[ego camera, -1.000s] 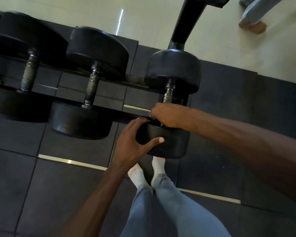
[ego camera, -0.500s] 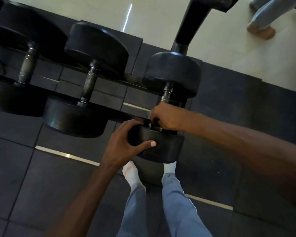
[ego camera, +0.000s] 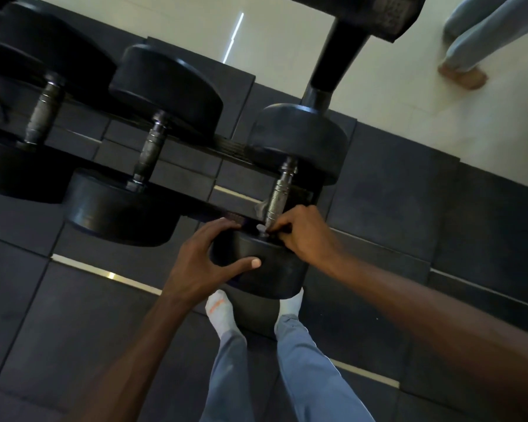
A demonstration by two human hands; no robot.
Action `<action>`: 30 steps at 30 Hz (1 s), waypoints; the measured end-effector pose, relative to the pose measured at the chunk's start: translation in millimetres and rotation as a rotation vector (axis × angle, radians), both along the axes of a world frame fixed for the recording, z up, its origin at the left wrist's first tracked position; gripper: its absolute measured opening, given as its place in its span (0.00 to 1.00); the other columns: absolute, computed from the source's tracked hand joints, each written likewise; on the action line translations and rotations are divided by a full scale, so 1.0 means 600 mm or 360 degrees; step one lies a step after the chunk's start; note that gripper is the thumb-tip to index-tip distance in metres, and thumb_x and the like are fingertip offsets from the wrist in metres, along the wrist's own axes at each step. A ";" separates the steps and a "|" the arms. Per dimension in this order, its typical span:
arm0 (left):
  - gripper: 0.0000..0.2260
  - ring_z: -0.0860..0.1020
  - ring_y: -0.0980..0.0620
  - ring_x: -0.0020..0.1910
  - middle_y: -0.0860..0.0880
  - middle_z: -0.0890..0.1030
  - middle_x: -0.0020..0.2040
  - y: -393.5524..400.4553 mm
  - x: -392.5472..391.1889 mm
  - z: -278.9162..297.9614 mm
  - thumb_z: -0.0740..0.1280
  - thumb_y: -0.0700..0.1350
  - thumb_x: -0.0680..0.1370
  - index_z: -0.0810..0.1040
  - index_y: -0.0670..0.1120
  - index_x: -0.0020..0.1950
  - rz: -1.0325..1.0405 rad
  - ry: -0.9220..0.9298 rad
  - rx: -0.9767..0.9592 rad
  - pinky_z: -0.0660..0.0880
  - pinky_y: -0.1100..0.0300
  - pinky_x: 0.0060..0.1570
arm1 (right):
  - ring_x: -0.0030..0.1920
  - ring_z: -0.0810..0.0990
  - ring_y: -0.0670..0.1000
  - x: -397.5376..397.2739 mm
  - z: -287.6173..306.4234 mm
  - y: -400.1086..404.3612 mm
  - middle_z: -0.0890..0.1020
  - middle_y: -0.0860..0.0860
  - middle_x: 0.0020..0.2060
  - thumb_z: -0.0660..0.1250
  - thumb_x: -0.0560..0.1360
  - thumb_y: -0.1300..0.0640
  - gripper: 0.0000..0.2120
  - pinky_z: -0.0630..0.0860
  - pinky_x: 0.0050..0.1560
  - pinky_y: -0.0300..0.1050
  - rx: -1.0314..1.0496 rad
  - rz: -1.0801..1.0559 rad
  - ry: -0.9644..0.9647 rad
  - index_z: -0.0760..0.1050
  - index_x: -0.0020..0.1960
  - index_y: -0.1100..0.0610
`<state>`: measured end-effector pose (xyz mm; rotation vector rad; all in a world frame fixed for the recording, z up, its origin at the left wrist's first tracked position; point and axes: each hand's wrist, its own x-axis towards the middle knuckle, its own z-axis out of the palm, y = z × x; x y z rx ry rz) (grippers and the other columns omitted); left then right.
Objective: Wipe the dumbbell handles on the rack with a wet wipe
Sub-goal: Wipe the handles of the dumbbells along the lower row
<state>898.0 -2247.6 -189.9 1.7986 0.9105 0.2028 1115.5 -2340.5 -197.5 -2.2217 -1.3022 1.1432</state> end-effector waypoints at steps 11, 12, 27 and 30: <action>0.34 0.73 0.68 0.66 0.68 0.74 0.64 -0.003 0.002 0.006 0.73 0.74 0.64 0.77 0.60 0.65 -0.0009 -0.0008 -0.0027 0.74 0.61 0.66 | 0.48 0.85 0.51 0.013 -0.044 0.055 0.86 0.53 0.48 0.78 0.69 0.60 0.11 0.83 0.49 0.43 -0.0613 -0.0515 0.0092 0.85 0.51 0.59; 0.34 0.73 0.68 0.66 0.69 0.73 0.64 -0.004 0.003 0.006 0.73 0.75 0.64 0.76 0.61 0.65 -0.0011 -0.0010 -0.0031 0.73 0.62 0.66 | 0.48 0.85 0.51 0.016 -0.048 0.053 0.86 0.53 0.47 0.77 0.70 0.60 0.10 0.82 0.47 0.42 -0.0632 -0.0504 0.0097 0.85 0.51 0.59; 0.32 0.73 0.65 0.68 0.66 0.77 0.65 -0.010 0.001 0.000 0.75 0.72 0.64 0.78 0.60 0.64 0.0041 -0.0087 -0.0040 0.73 0.58 0.68 | 0.39 0.83 0.47 0.024 -0.072 0.000 0.85 0.47 0.35 0.76 0.71 0.67 0.11 0.82 0.47 0.40 -0.0489 -0.0951 0.0670 0.85 0.39 0.50; 0.31 0.73 0.66 0.67 0.71 0.75 0.64 -0.009 0.001 0.002 0.74 0.74 0.64 0.77 0.62 0.63 0.0028 -0.0068 -0.0045 0.72 0.62 0.66 | 0.36 0.82 0.48 0.014 -0.077 0.014 0.85 0.52 0.36 0.75 0.71 0.69 0.08 0.79 0.37 0.39 -0.0536 -0.1005 0.0775 0.85 0.42 0.56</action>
